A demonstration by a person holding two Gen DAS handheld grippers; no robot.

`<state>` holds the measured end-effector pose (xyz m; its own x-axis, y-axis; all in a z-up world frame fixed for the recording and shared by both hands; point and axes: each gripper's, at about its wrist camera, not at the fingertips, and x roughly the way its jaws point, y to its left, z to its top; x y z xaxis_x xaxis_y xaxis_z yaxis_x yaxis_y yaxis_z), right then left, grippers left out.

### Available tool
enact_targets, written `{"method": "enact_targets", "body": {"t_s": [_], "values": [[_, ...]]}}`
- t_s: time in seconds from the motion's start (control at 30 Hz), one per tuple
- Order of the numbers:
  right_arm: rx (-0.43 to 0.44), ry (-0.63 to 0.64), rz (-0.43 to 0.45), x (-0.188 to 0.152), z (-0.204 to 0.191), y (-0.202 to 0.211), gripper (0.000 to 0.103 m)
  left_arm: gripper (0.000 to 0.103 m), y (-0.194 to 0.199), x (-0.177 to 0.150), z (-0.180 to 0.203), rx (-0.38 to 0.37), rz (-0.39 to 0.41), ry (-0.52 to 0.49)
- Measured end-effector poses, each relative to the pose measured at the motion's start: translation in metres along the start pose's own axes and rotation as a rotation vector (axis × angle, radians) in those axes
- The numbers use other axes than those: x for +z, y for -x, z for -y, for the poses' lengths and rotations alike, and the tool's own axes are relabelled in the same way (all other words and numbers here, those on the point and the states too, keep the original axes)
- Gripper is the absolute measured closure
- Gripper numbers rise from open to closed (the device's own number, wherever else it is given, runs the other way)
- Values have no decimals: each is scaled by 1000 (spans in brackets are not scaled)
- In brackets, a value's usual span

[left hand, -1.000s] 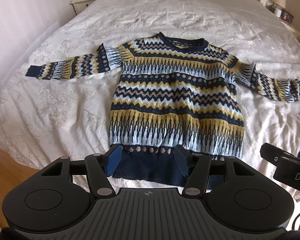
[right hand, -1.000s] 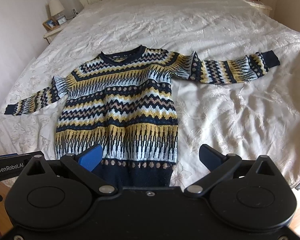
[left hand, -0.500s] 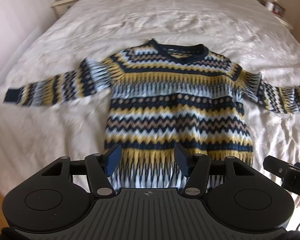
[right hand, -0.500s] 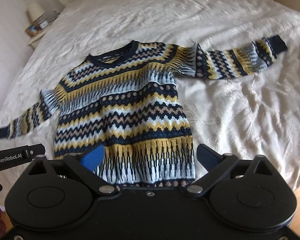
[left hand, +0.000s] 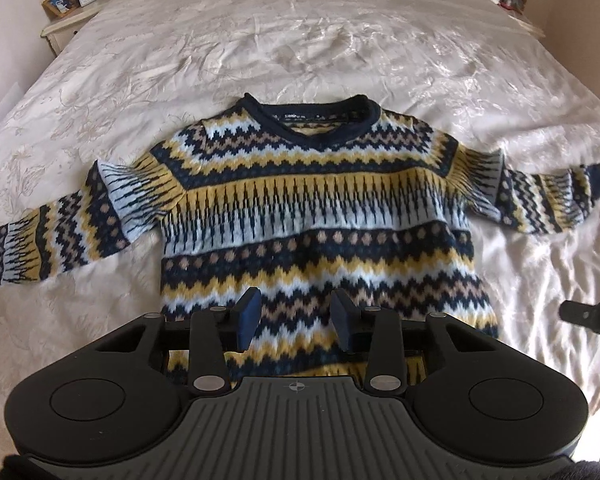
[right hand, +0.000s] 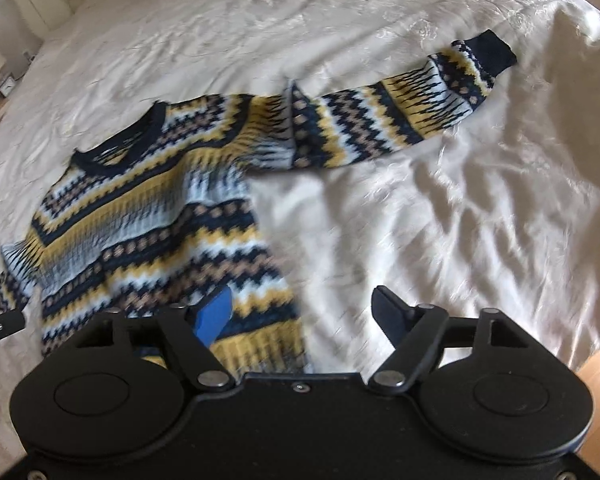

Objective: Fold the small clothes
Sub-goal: 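Move the right gripper to the navy sleeve cuff and close on it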

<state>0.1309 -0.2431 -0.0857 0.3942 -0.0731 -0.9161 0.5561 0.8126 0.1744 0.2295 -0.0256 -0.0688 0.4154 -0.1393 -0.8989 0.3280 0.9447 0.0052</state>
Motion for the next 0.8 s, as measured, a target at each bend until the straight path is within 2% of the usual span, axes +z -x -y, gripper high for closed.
{"method": "enact_targets", "body": {"t_s": [0.17, 0.3, 0.43, 0.6, 0.8], "values": [[21, -1, -3, 41, 33, -21, 29, 66, -10, 9, 10, 57, -16, 50], [13, 26, -30, 79, 59, -46, 29, 66, -11, 16, 24, 111, -32, 135], [15, 85, -10, 116, 85, -63, 36, 66, -14, 22, 46, 137, -62, 207], [86, 113, 20, 170, 128, -80, 40, 65, -13, 25, 76, 161, -61, 248], [30, 162, 73, 227, 177, -96, 39, 65, -13, 25, 96, 191, -77, 300]]}}
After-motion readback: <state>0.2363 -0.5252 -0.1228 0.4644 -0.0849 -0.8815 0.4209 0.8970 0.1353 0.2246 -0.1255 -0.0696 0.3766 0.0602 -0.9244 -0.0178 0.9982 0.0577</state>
